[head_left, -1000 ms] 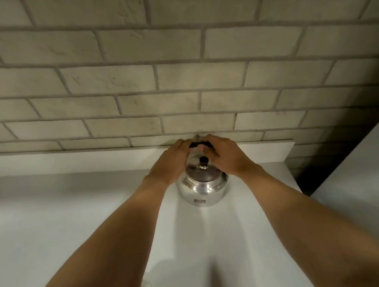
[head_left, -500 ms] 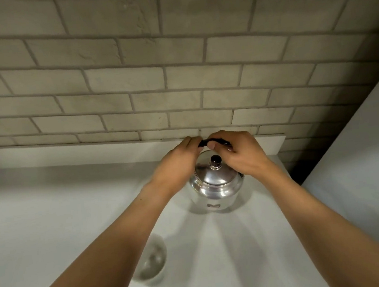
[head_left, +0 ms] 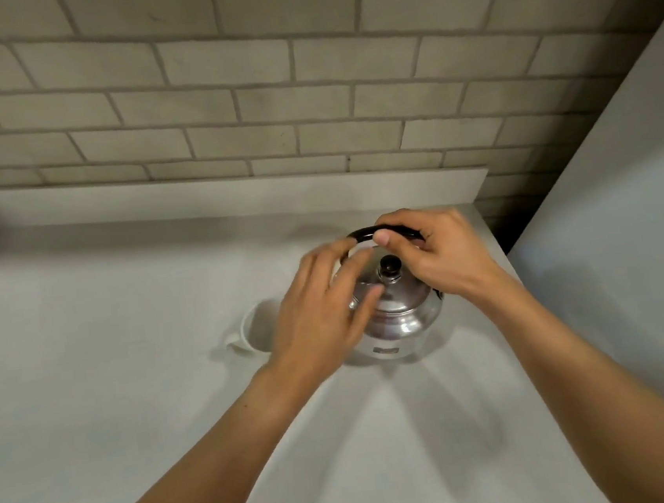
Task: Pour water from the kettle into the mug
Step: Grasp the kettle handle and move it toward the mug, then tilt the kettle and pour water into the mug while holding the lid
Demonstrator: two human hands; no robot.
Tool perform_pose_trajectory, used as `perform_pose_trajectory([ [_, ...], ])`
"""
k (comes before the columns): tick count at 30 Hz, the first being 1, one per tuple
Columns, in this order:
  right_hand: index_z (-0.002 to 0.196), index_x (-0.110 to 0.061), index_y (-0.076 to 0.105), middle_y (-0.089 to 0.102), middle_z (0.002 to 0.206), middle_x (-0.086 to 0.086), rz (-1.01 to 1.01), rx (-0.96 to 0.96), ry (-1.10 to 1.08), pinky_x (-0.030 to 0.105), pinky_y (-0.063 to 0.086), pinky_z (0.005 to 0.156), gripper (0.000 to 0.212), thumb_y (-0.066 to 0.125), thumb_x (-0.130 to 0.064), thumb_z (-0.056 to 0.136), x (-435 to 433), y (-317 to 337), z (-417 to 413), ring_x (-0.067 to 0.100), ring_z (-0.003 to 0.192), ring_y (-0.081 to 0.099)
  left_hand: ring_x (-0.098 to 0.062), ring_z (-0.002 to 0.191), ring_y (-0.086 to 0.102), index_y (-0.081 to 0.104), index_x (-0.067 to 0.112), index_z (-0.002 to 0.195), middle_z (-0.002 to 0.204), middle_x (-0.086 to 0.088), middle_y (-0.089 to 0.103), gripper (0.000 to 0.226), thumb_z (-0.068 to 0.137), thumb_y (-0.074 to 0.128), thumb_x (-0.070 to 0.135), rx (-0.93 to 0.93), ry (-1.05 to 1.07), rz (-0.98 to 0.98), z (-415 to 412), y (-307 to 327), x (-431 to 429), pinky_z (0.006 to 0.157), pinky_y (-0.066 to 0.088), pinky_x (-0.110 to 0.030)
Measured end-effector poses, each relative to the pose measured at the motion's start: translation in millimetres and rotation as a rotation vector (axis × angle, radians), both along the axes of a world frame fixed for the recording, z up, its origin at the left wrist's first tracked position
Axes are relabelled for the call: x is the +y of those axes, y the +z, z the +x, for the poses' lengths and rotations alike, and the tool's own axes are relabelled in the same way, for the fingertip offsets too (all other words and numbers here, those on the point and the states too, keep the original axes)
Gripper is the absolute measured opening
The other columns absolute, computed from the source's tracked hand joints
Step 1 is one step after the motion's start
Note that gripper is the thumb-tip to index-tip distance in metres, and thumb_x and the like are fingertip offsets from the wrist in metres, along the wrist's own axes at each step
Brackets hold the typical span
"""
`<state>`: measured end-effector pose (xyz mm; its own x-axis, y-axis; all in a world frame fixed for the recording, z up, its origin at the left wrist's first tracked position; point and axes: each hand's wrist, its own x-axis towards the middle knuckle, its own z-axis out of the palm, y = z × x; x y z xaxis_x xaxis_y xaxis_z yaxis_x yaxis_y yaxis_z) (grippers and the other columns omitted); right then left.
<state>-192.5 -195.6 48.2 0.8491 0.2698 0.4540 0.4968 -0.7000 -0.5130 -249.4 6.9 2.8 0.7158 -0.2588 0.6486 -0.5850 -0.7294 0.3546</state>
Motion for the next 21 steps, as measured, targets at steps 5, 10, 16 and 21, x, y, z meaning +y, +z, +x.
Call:
perform_pose_trajectory([
  [5, 0.107, -0.034, 0.076, 0.066, 0.08, -0.042, -0.006, 0.037, -0.009, 0.015, 0.045, 0.071, 0.024, 0.061, -0.049, 0.096, 5, 3, -15, -0.009, 0.077, 0.065, -0.031, 0.13, 0.059, 0.061, 0.011, 0.142, 0.143, -0.009, 0.062, 0.047, 0.102, 0.063, 0.036, -0.027, -0.02, 0.165, -32, -41, -5, 0.1, 0.054, -0.047],
  [10, 0.107, -0.028, 0.079, 0.076, 0.09, -0.021, -0.062, 0.035, 0.015, 0.03, 0.056, 0.079, 0.023, 0.064, -0.042, 0.097, 14, 16, -28, 0.001, 0.083, 0.07, -0.031, 0.137, 0.056, 0.062, 0.005, 0.14, 0.143, -0.014, 0.063, 0.044, 0.103, 0.058, 0.028, -0.021, -0.038, 0.154, -39, -49, -9, 0.112, 0.048, -0.042],
  [16, 0.113, -0.023, 0.08, 0.081, 0.1, -0.008, -0.172, 0.052, 0.059, 0.038, 0.058, 0.083, 0.024, 0.065, -0.036, 0.099, 27, 41, -42, 0.014, 0.09, 0.073, -0.035, 0.144, 0.046, 0.051, 0.005, 0.15, 0.149, -0.019, 0.055, 0.049, 0.108, 0.049, 0.031, 0.015, -0.033, 0.042, -45, -49, -11, 0.12, 0.038, -0.04],
  [21, 0.114, -0.024, 0.079, 0.081, 0.099, -0.006, -0.292, 0.051, 0.131, 0.039, 0.056, 0.079, 0.025, 0.063, -0.038, 0.099, 39, 67, -44, 0.017, 0.086, 0.073, -0.038, 0.136, 0.056, 0.062, 0.0, 0.139, 0.141, -0.02, 0.063, 0.044, 0.104, 0.058, 0.027, -0.041, 0.013, -0.054, -52, -40, -16, 0.112, 0.049, -0.045],
])
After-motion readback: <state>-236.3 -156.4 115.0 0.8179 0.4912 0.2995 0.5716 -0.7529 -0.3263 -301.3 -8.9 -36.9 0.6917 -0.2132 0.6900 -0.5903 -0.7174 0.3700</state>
